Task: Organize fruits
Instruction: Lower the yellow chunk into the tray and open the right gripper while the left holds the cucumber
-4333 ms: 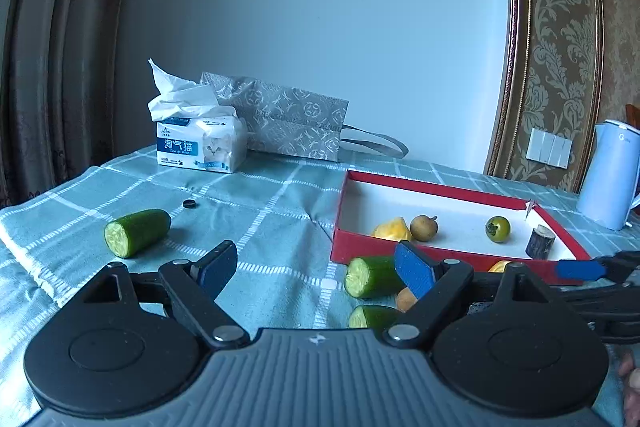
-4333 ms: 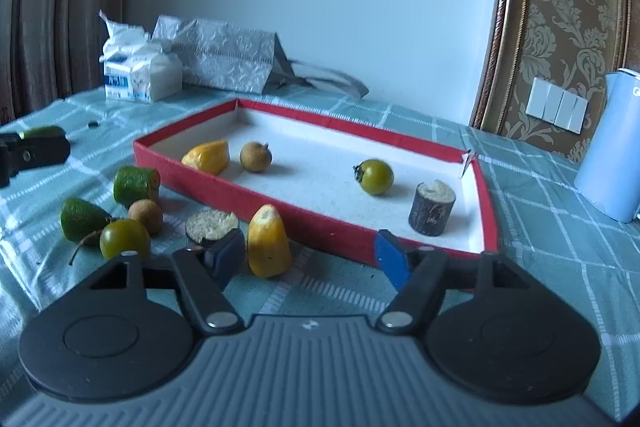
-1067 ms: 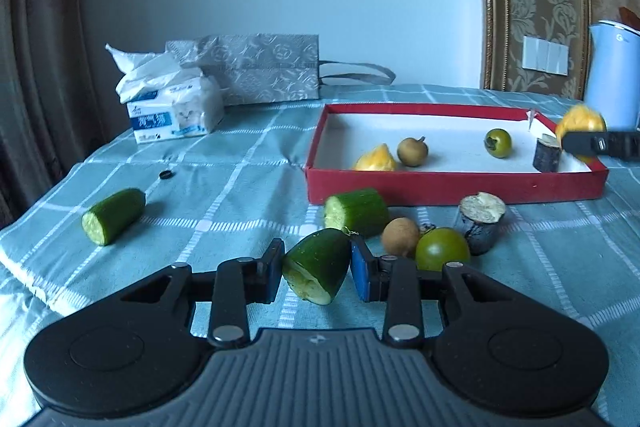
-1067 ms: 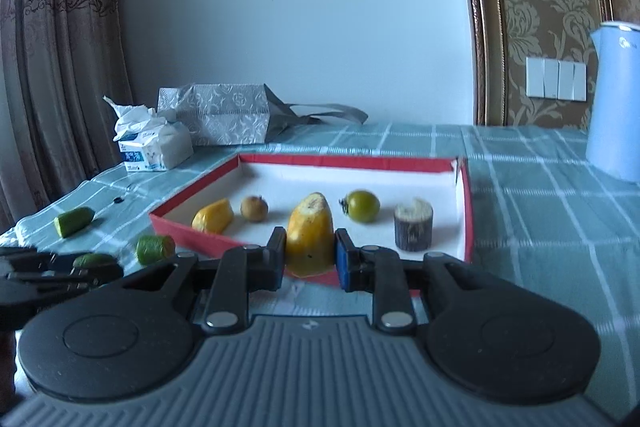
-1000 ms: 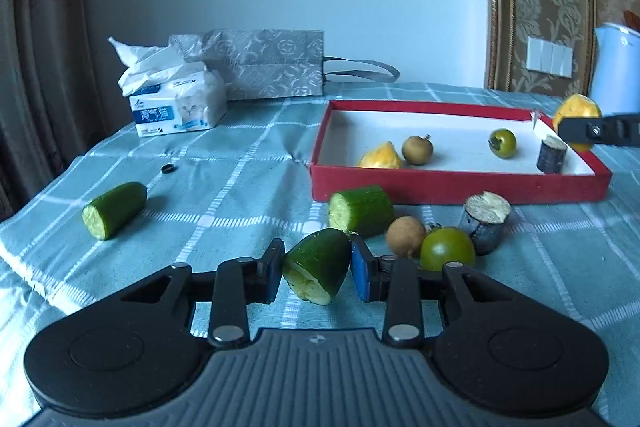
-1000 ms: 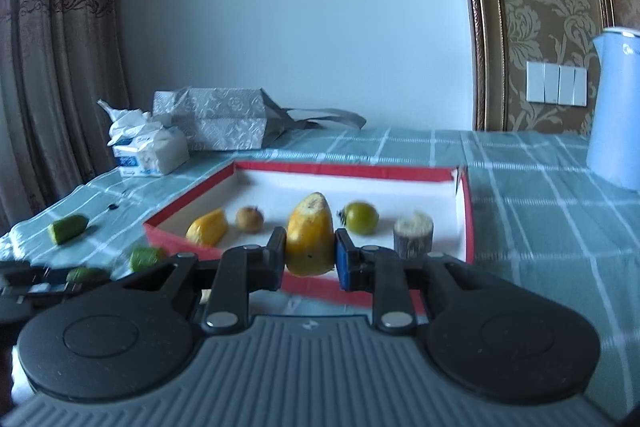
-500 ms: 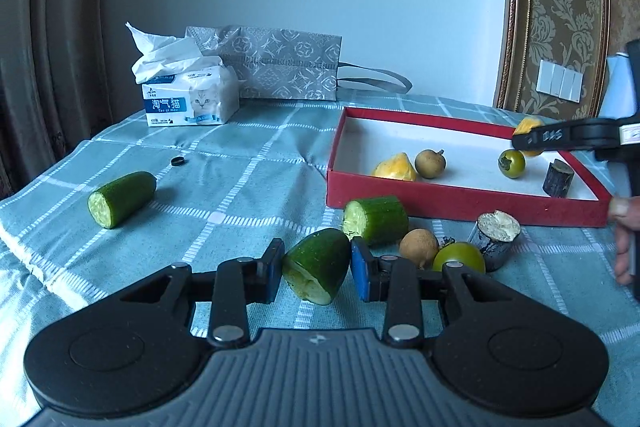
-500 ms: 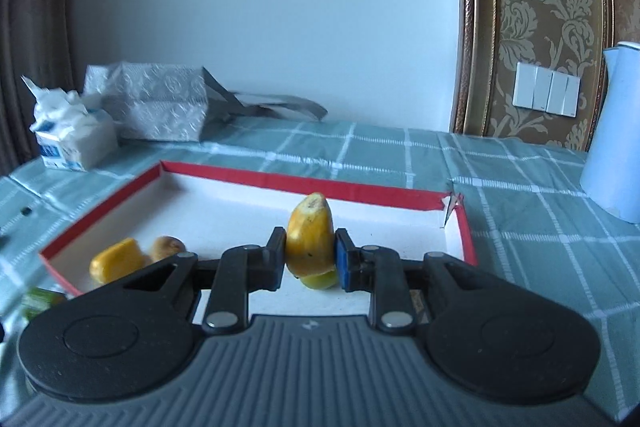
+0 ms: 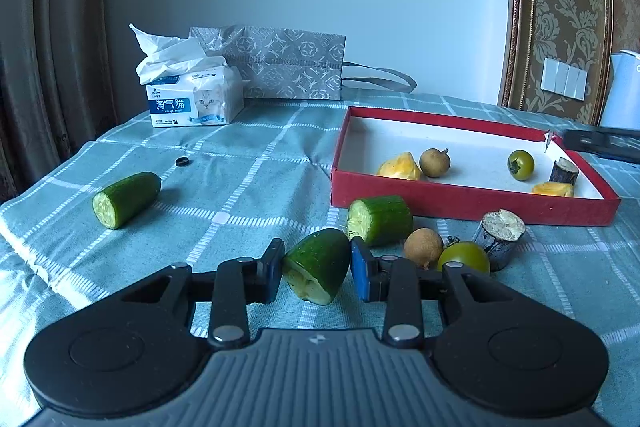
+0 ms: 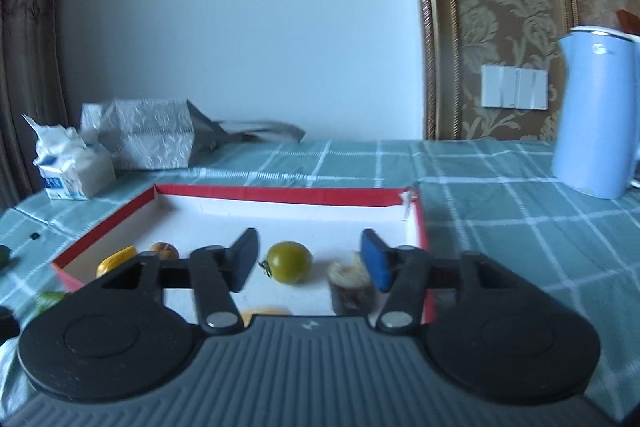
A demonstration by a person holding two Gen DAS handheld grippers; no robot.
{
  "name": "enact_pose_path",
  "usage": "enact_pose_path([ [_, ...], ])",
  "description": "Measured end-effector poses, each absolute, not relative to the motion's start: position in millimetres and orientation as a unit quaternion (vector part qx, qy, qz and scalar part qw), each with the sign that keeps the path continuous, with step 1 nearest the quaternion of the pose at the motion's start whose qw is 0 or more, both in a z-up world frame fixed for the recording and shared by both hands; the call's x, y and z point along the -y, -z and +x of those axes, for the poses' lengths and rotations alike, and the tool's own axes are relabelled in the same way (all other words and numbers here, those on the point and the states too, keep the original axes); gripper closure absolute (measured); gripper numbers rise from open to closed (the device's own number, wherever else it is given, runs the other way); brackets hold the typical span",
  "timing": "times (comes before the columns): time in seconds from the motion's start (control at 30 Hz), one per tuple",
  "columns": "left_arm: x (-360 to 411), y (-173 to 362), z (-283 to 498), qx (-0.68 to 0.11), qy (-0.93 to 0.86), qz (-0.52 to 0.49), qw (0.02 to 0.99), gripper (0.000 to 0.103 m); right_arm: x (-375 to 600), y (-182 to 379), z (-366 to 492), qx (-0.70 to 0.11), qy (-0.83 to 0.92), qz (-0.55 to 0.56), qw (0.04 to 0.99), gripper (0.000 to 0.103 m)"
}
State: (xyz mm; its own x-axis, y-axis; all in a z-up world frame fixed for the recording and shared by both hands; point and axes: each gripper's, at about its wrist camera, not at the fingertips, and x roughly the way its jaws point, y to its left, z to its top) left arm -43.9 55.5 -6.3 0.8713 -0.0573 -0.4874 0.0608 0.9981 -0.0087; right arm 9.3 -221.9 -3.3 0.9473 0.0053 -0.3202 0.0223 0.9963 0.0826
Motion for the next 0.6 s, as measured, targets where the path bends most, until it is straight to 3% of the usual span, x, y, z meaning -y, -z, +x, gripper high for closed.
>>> enact_pose_path([
  [0.2, -52.4, 5.2, -45.5, -0.247, 0.018, 0.014, 0.969, 0.069, 250.8, 13.8, -44.2, -0.148, 0.015, 0.056, 0.987, 0.037],
  [0.3, -49.9, 4.7, -45.9, -0.246, 0.013, 0.022, 0.969, 0.069, 261.1, 19.1, -55.7, -0.144, 0.026, 0.070, 0.987, 0.026],
  [0.6, -33.0, -3.1, -54.4, -0.237, 0.011, 0.045, 0.971, 0.069, 268.0, 22.7, -54.2, -0.146, 0.016, 0.088, 0.985, 0.026],
])
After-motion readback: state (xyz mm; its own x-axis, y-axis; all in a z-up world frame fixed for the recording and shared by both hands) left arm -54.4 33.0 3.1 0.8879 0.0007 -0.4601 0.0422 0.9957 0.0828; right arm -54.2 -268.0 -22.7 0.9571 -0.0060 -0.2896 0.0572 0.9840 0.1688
